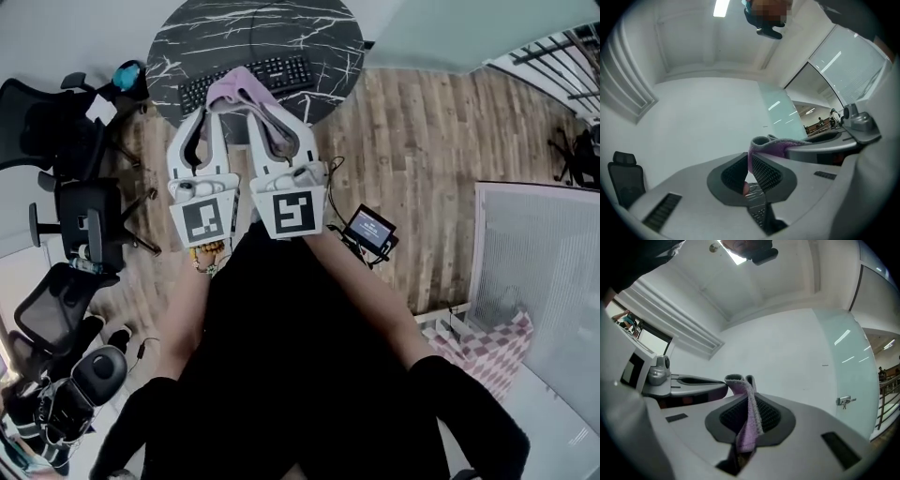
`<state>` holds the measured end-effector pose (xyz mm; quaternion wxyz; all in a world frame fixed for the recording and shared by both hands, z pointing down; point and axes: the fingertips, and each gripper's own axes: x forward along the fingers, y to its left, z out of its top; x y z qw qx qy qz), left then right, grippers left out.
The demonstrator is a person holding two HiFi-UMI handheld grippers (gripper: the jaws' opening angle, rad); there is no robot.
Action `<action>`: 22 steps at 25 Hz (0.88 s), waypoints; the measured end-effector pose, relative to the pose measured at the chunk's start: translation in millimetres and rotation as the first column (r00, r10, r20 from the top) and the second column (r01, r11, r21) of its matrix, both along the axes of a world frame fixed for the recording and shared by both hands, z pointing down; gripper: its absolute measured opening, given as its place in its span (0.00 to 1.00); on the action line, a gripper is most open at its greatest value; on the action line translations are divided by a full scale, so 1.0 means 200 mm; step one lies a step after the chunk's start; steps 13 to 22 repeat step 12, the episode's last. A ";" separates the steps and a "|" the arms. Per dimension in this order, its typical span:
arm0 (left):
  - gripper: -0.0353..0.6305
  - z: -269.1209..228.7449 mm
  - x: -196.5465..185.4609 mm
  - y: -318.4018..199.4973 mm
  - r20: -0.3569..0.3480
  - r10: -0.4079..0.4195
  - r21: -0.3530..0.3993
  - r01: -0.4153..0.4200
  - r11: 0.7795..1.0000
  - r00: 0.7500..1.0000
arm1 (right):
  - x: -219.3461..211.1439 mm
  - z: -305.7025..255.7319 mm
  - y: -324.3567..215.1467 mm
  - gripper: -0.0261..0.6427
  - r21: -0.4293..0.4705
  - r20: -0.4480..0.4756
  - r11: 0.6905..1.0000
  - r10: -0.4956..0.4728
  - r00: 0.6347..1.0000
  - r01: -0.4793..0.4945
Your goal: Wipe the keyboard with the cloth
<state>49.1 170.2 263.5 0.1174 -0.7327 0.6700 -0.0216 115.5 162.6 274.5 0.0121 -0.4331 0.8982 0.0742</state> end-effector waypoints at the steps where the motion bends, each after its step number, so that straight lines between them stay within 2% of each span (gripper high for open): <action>1: 0.10 -0.01 0.01 0.00 -0.008 -0.010 0.009 0.010 1.000 1.000 | 0.02 0.00 0.00 0.11 0.001 0.000 1.000 -0.004 1.000 0.004; 8: 0.10 -0.01 0.13 0.00 -0.001 -0.003 0.026 0.003 1.000 1.000 | 0.12 -0.01 -0.02 0.11 0.010 0.021 1.000 -0.017 1.000 0.017; 22: 0.10 -0.01 0.14 0.02 -0.001 -0.006 0.023 0.006 1.000 1.000 | 0.15 0.01 0.00 0.11 0.013 0.014 0.999 -0.030 0.999 0.030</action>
